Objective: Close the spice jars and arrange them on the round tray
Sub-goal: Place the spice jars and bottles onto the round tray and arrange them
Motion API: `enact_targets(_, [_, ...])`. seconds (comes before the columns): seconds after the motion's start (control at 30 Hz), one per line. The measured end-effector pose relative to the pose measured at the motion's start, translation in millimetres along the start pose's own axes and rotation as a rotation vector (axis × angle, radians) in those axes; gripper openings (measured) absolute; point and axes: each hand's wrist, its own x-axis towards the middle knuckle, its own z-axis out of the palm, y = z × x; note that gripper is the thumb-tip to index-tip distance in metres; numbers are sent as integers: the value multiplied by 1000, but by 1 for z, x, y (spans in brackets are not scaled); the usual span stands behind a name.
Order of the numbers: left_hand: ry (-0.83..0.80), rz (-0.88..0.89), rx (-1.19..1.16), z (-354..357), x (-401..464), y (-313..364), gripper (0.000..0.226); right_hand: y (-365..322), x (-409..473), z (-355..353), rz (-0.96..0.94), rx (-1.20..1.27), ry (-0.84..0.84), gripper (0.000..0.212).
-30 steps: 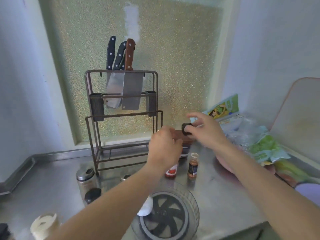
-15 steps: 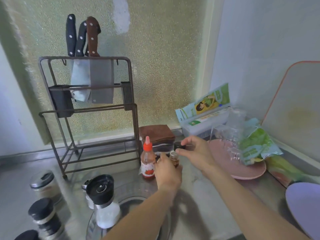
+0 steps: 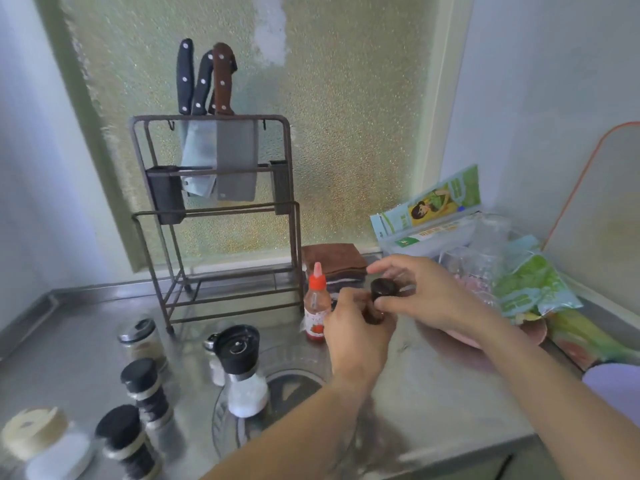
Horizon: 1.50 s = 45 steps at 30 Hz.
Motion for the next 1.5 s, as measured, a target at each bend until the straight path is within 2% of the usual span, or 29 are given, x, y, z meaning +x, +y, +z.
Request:
enact_targets(0.07, [7, 41, -21, -25, -23, 11, 32, -35, -12, -9, -67, -246, -45, 34])
enact_targets(0.13, [10, 71, -35, -53, -45, 18, 34, -69, -26, -9, -116, -428, -142, 38])
enact_targets(0.23, [51, 33, -97, -100, -70, 25, 38, -115, -43, 2, -168, -527, -350, 47])
enact_targets(0.37, [78, -26, -74, -164, -101, 20, 30, -169, -57, 45, -233, -709, -388, 35])
enact_targets(0.47, [97, -51, -80, -207, -120, 9, 28, -204, -68, 73, -216, -663, -522, 47])
enact_targets(0.6, [134, -55, -71, -247, -136, -7, 26, -230, -71, 109, -274, -691, -535, 34])
enact_targets(0.73, [160, -61, -67, -272, -140, -24, 27, -245, -73, 132, -270, -690, -632, 52])
enact_targets(0.83, [170, -71, -53, -279, -140, -32, 29, -248, -73, 142, -255, -716, -575, 35])
enact_targets(0.9, [169, -72, -51, -282, -140, -36, 28, -249, -74, 147, -256, -730, -559, 47])
enact_targets(1.03, [173, -81, -44, -283, -140, -43, 28, -246, -74, 151, -278, -670, -589, 38])
enact_targets(1.17, [159, -78, -38, -281, -140, -48, 31, -241, -75, 154, -243, -646, -607, 52])
enact_targets(1.27, [160, -97, -48, -278, -140, -54, 30, -233, -73, 154, -221, -620, -583, 38])
enact_targets(1.33, [156, -98, -39, -277, -140, -58, 31, -231, -73, 153, -194, -657, -559, 57])
enact_targets(1.43, [155, -103, -49, -276, -139, -60, 33, -227, -74, 155, -247, -588, -620, 52])
enact_targets(1.47, [154, -106, -42, -275, -139, -61, 32, -224, -73, 157, -252, -595, -600, 43])
enact_targets(1.5, [152, -110, -31, -275, -139, -63, 32, -223, -73, 157, -244, -629, -568, 45])
